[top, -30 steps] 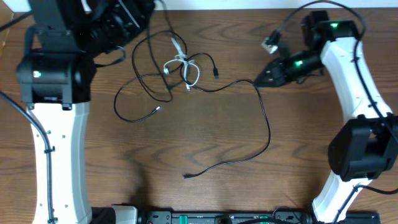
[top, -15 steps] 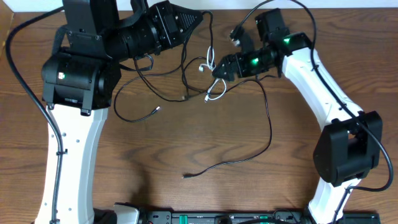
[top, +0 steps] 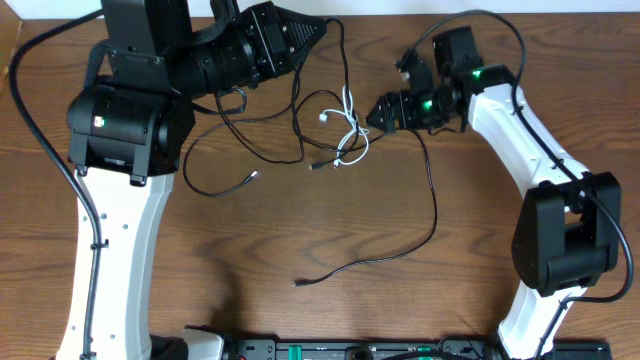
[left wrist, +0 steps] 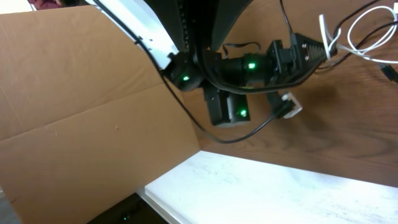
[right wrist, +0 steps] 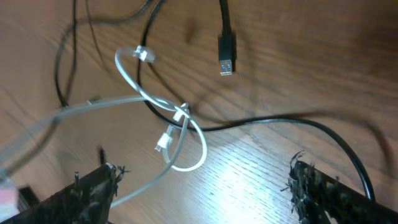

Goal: Untangle cables

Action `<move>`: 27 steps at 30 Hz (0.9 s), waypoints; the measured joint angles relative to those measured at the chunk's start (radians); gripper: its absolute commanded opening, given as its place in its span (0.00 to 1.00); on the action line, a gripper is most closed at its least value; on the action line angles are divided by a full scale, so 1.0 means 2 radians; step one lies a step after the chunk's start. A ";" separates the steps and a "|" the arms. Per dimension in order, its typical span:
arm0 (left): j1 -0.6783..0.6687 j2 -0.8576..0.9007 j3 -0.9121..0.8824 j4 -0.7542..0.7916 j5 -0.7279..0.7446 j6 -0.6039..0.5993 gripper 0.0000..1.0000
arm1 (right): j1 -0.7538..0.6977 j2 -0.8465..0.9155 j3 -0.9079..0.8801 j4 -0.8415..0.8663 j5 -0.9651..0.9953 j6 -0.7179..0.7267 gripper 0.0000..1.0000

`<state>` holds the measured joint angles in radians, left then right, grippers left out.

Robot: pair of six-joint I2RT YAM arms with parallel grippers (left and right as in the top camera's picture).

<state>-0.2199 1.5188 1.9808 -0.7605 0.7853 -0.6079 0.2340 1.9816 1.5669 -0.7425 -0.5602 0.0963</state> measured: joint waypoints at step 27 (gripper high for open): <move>0.000 0.000 0.000 0.007 0.019 -0.013 0.08 | 0.084 0.053 -0.043 0.172 0.066 0.072 0.42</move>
<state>-0.2195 1.5188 1.9808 -0.7467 0.8227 -0.6331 0.4011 2.0876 1.4815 -0.3988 -0.4282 0.2413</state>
